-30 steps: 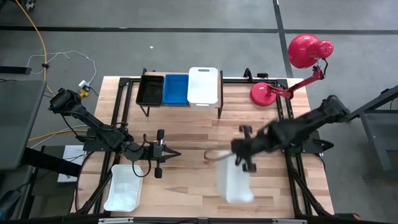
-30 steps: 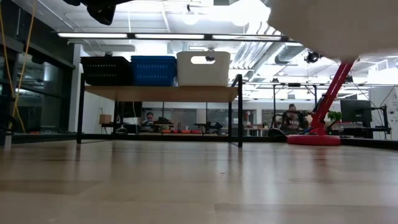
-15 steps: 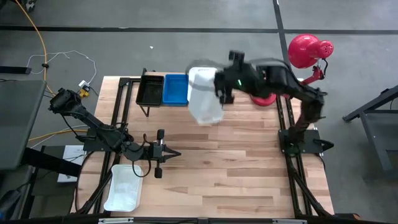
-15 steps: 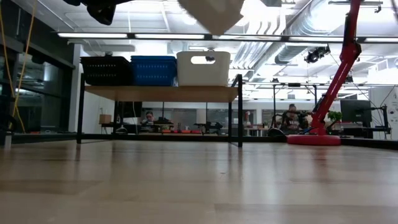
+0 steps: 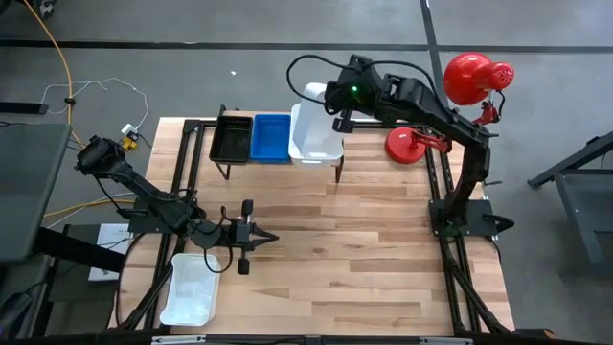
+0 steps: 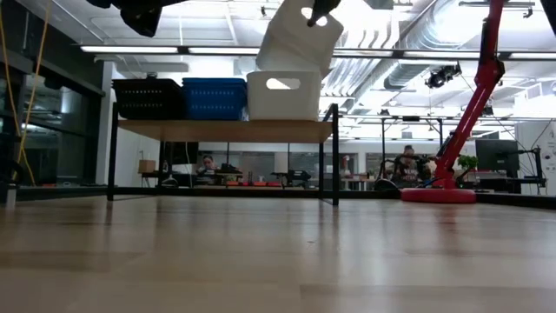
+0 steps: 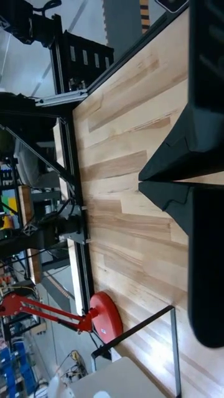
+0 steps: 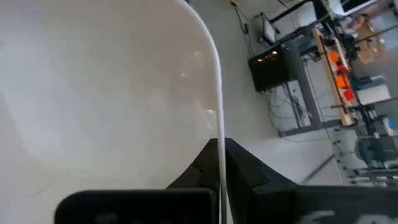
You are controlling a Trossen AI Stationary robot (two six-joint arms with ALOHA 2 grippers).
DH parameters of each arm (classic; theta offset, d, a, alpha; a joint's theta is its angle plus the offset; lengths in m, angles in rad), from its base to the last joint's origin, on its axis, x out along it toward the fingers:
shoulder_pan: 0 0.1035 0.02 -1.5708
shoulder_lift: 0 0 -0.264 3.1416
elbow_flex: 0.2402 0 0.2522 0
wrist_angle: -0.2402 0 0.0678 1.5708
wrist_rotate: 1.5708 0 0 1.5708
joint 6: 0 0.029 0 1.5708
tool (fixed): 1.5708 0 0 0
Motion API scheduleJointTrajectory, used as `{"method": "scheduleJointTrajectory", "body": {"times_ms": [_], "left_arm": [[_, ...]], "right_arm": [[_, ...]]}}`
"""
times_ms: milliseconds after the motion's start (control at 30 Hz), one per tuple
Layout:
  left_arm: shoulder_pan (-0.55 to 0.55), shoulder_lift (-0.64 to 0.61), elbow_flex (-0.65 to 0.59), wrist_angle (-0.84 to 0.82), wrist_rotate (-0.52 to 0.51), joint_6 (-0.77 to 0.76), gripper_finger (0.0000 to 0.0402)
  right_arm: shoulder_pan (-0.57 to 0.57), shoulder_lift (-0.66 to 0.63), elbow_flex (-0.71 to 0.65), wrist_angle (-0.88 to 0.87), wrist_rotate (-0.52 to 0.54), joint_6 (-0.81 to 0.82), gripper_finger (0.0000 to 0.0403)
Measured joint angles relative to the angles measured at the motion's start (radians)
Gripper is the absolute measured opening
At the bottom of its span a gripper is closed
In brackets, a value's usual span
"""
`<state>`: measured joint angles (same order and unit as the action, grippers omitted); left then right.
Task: Stack baskets on shelf by color
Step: Stack the right white bin on the white bin on the shelf
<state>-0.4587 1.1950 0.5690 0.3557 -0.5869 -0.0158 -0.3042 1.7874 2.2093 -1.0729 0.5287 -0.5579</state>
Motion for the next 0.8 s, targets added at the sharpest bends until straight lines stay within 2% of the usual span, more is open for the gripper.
{"method": "scheduleJointTrajectory", "body": {"times_ms": [200,400,800], "left_arm": [[0.0,0.0,0.0,0.0,0.0,0.0,0.0],[0.0,0.0,0.0,0.0,0.0,0.0,0.0],[0.0,0.0,0.0,0.0,0.0,0.0,0.0]], "right_arm": [[0.002,0.001,0.0,0.009,-0.076,0.0,0.0],[0.002,0.001,0.0,0.015,-0.078,0.01,0.0],[0.002,0.001,0.0,0.022,-0.145,0.034,0.0]]}}
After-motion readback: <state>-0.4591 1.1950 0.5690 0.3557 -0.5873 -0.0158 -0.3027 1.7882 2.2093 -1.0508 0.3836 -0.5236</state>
